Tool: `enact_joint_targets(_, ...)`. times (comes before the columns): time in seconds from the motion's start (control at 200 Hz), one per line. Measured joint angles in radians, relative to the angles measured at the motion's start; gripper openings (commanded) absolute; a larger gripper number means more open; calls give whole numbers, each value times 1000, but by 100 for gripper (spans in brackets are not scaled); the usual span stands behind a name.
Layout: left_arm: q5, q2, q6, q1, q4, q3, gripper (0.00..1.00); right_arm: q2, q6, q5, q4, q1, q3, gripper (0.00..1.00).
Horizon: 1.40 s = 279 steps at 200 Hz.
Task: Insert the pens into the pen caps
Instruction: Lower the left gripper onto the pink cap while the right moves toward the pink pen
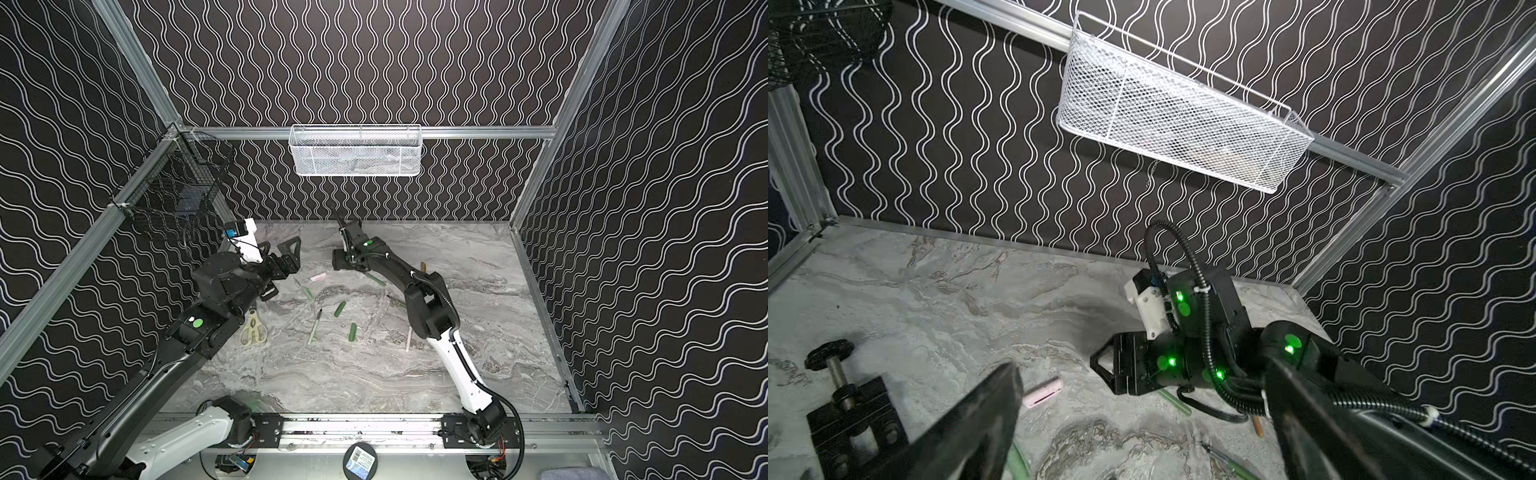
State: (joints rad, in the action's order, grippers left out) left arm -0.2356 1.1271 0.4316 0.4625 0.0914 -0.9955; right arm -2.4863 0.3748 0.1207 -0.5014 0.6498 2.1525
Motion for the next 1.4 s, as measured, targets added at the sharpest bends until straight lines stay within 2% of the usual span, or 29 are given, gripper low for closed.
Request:
enact_joint_targets(0.175, -6, 132, -19, -72, 8, -30, 78, 148, 3, 6, 79, -6, -262, 63)
enact_joint_targets(0.26, 19, 252, -26, -135, 39, -80, 74, 256, 3, 13, 111, -3, -358, 61)
enact_joint_targets(0.35, 73, 413, -67, -167, 101, -166, 70, 438, 2, 16, 137, -3, -501, 60)
enact_joint_targets(0.45, 163, 582, -128, -175, 187, -265, 67, 716, -2, 4, 150, -4, -650, 60)
enact_joint_targets(0.546, 198, 735, -186, -183, 264, -368, 70, 930, -12, -6, 233, -5, -772, 61)
enact_joint_targets(0.751, 239, 998, -299, -200, 407, -569, 70, 1176, -3, -30, 240, -4, -1047, 64)
enact_joint_targets(0.876, 255, 1083, -337, -200, 471, -596, 70, 1264, -1, -38, 232, -6, -1119, 64)
enact_joint_targets(1.111, 264, 1154, -360, -199, 505, -625, 70, 1360, -1, -58, 217, -6, -1216, 65)
enact_joint_targets(1.396, 245, 1183, -380, -185, 529, -635, 64, 1392, 0, -59, 220, -6, -1245, 64)
